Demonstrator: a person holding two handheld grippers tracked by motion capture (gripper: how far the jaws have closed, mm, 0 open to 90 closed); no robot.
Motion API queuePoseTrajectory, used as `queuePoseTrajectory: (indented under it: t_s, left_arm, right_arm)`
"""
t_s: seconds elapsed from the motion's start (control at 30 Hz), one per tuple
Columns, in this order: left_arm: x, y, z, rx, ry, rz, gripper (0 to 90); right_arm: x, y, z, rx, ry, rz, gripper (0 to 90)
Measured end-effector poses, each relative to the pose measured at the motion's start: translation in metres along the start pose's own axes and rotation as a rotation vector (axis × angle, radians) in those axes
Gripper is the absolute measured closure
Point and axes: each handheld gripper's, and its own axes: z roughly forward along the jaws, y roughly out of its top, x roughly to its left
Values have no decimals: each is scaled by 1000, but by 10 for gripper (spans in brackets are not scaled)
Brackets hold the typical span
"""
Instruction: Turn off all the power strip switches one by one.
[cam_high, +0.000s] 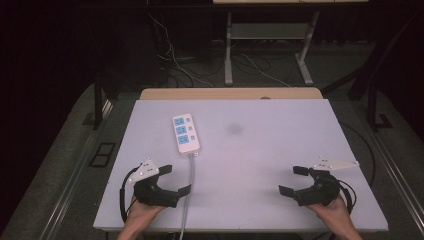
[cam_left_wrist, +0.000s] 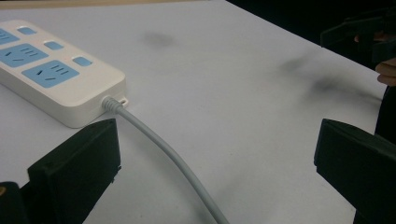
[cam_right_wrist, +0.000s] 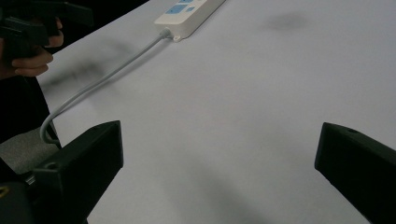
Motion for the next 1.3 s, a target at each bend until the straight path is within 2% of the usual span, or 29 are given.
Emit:
queuePoseTrajectory:
  t_s: [0.37,0.5,1.03,1.3]
  left_arm:
    - [-5,10,2,67,-24,9,0]
    - [-4,15,3,75,-26,14,0]
    - [7,41,5,145,-37,35,0]
    - [16,54,9,160,-54,30,0]
  right_arm:
    - [1,-2,0,14,-6,-7,10]
    - [0,-2,-1,11,-7,-9,10]
    - [-1,-2,-2,9,-4,1,10]
    - [-1,-3,-2,12,-1,1,10]
